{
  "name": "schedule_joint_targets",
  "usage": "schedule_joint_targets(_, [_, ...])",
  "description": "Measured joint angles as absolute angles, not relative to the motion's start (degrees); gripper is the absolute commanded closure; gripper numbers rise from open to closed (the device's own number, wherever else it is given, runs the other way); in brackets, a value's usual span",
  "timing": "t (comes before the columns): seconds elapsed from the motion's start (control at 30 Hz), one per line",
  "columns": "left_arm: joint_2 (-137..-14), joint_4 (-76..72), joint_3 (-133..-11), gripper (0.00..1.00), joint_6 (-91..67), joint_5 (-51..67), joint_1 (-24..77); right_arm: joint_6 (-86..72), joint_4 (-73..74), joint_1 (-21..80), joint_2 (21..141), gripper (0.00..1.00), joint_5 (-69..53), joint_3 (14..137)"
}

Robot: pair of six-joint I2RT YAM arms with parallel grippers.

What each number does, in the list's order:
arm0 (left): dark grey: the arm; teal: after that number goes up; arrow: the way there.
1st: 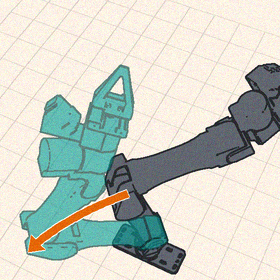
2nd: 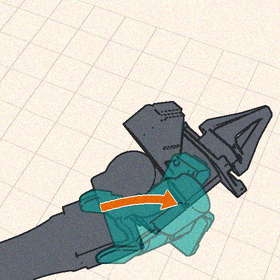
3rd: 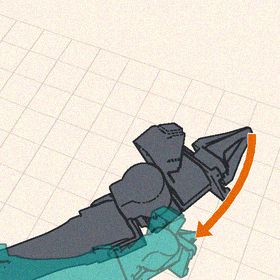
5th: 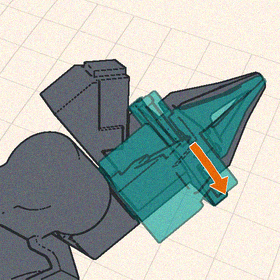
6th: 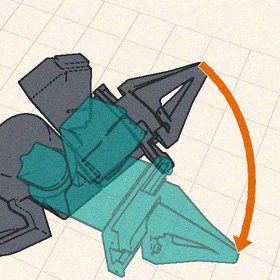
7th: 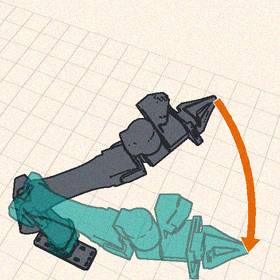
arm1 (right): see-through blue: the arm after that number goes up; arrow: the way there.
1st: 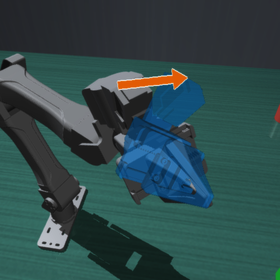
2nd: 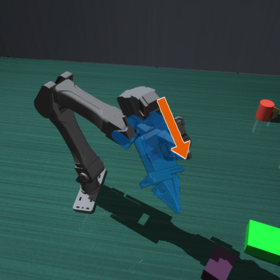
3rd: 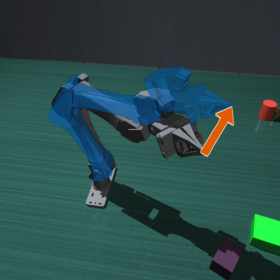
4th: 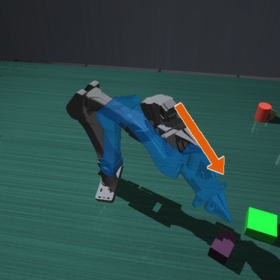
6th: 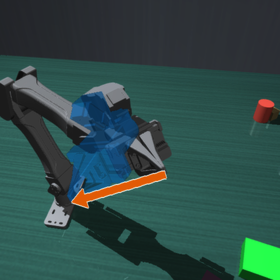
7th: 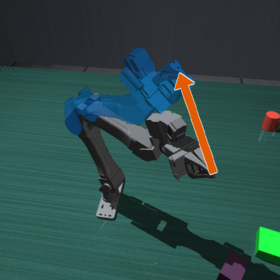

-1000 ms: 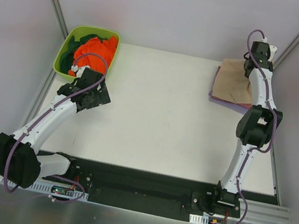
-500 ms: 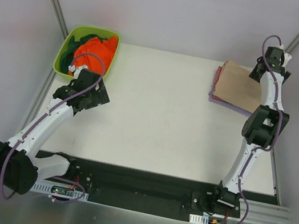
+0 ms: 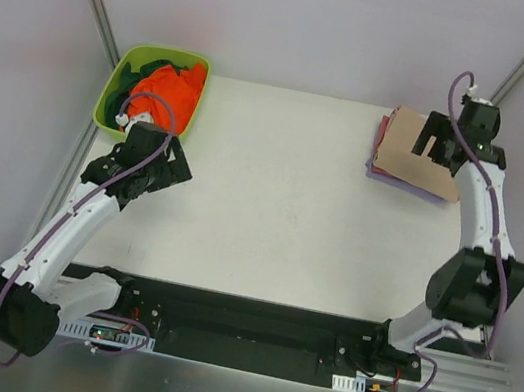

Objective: Fold and stack the t-shirts
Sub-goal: Put the neatly folded tshirt into the corner of the board with the right arm

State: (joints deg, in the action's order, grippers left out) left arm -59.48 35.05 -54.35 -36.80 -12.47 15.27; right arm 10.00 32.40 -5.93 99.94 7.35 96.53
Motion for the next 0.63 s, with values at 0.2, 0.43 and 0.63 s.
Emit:
schedule_joint_targets(0.2, [-54.0, 34.9, -50.9, 0.01, -36.7, -12.0, 15.3, 8.2, 22.7, 1.0, 71.2, 0.04, 4.1, 66.8])
schedule_joint_targets(0.43, [-45.7, 32.9, -42.1, 0.01, -36.9, -9.7, 15.3, 0.4, 18.0, 0.1, 46.7, 0.04, 0.9, 37.7])
schedule_joint_targets(0.63, [-40.6, 31.3, -37.7, 0.01, -37.1, -7.4, 15.3, -3.1, 17.1, 0.1, 36.5, 0.04, 1.3, 29.5])
